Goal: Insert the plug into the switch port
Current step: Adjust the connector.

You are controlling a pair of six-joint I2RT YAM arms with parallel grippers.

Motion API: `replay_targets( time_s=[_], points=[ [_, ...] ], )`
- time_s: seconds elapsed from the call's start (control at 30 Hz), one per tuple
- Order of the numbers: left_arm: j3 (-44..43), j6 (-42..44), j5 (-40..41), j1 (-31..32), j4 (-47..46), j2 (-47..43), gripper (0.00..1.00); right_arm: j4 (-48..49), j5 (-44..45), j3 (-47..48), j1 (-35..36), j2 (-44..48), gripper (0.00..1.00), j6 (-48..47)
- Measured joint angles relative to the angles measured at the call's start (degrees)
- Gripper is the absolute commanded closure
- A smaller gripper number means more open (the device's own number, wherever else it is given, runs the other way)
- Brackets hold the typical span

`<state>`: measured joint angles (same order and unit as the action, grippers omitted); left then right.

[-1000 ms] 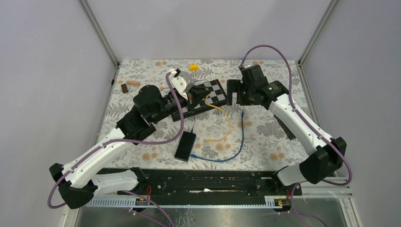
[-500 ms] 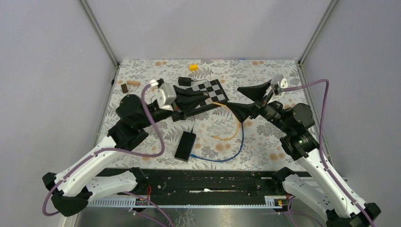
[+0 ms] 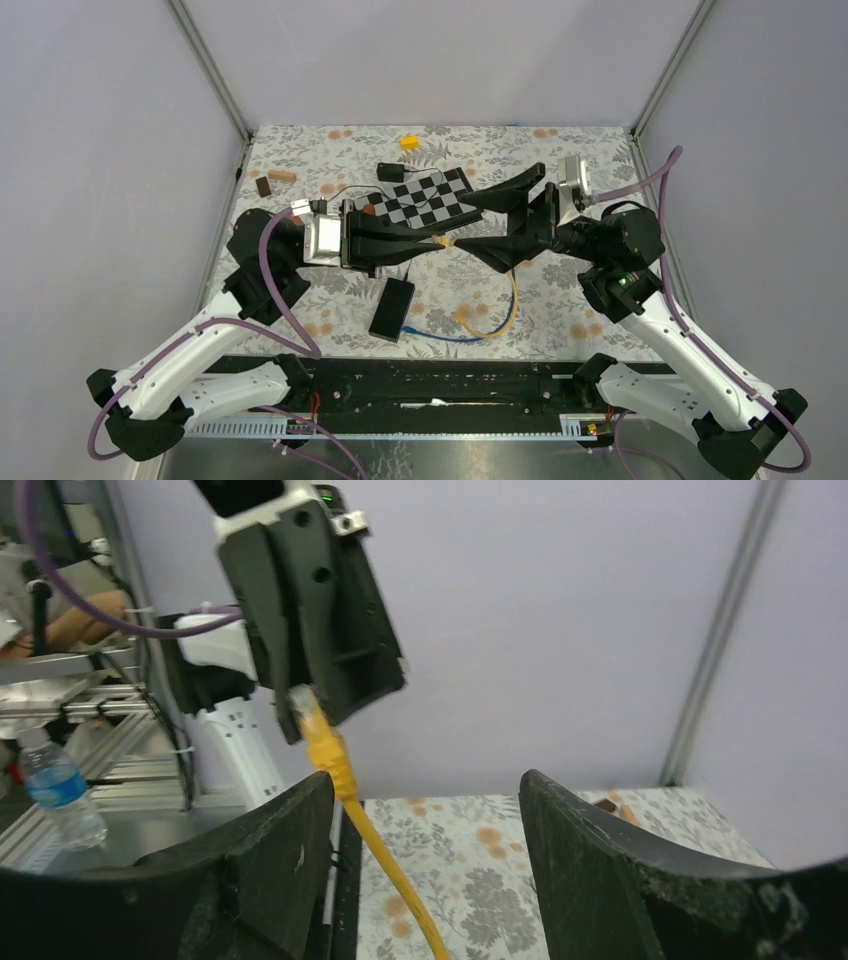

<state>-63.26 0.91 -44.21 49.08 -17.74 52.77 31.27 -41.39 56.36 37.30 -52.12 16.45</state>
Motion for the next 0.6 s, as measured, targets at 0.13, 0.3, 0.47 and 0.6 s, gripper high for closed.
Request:
replay_targets(
  time_s=[0.13, 0.3, 0.47, 0.6],
  points=[
    [0.0, -0.3, -2.7, 0.0, -0.4, 0.3, 1.00, 0.1, -1.3, 0.8, 4.3, 0.0, 0.34, -2.0],
    [0.0, -0.5, -4.3, 0.0, -1.0, 0.9, 1.00, -4.4, -0.4, 2.1, 10.4, -0.3, 0.46, -7.8],
    [0.0, -0.6, -4.9, 0.0, -2.3, 1.0, 1.00, -7.9, 1.9, 2.2, 14.2, -0.4, 0.55, -13.3],
    [0.0, -0.8, -5.1, 0.0, -2.9, 1.0, 1.00, -9.2, 3.1, 2.2, 15.0, -0.6, 0.63, -15.8]
  ],
)
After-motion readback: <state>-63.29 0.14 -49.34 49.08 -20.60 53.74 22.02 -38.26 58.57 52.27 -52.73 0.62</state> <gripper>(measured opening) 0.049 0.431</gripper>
